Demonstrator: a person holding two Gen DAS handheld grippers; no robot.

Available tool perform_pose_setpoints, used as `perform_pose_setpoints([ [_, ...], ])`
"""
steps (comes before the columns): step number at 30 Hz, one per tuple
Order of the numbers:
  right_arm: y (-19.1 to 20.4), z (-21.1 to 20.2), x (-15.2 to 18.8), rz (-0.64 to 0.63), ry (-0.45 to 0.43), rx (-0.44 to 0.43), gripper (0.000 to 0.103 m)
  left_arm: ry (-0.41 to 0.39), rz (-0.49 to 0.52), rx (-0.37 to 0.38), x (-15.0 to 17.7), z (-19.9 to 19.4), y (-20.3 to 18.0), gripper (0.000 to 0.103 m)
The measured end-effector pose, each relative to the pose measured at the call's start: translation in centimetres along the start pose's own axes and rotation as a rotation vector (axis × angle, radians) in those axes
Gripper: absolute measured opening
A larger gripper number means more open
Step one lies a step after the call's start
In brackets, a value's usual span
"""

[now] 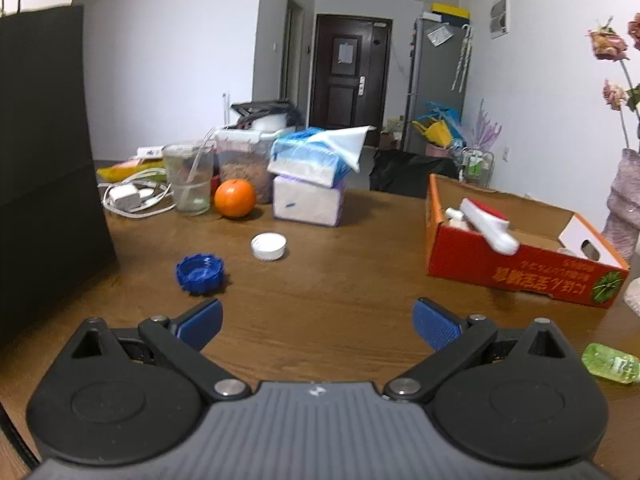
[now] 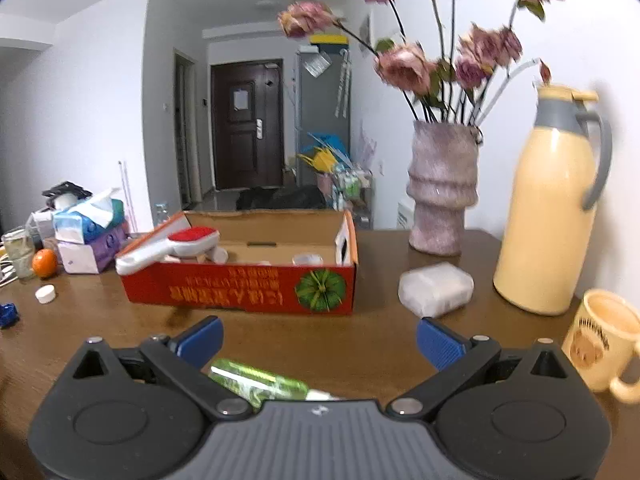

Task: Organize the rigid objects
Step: 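Withdraw both open tools from the box toward the blue cap and green spray bottle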

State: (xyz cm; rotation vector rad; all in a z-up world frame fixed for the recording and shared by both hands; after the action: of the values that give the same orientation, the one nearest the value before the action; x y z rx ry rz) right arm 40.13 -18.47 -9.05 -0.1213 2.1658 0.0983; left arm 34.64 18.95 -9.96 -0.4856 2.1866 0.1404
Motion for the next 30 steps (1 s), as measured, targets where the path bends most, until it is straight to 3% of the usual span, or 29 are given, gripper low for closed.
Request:
perform_pose_setpoints([
  [5, -0.1, 1.0, 1.6, 0.034, 0.035, 0.032, 0.103, 0.001, -0.039, 0.000, -0.3, 0.9, 1.8, 0.103],
  [11, -0.1, 1.6, 2.1, 0.059, 0.033, 0.057, 0.103, 0.000, -0.050, -0.058, -0.5, 2.4, 4.4, 0.103],
  [26, -1.7, 3.9, 2.7, 0.125, 0.042, 0.128, 0.103, 0.082, -0.083, -0.137, -1.6, 7.2, 11.8, 0.103],
  [30, -1.8, 4.4, 2.9, 0.130, 0.052, 0.137, 0.103, 0.094, -0.089, -0.127, -2.2, 8.9, 13.0, 0.103],
])
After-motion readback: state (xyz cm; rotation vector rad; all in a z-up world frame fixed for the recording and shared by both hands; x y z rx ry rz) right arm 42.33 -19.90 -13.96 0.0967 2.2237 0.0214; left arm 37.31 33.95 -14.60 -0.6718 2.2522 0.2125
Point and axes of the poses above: each gripper's, at about its wrist camera, not at the fingertips, and z roughly the way its jaws point, y to its left, x to its underside, the point moved 5 cm from there along z, roughly the way its jaws point, and after that the axes turned 9 degrees about y, right-handed, at the moved point
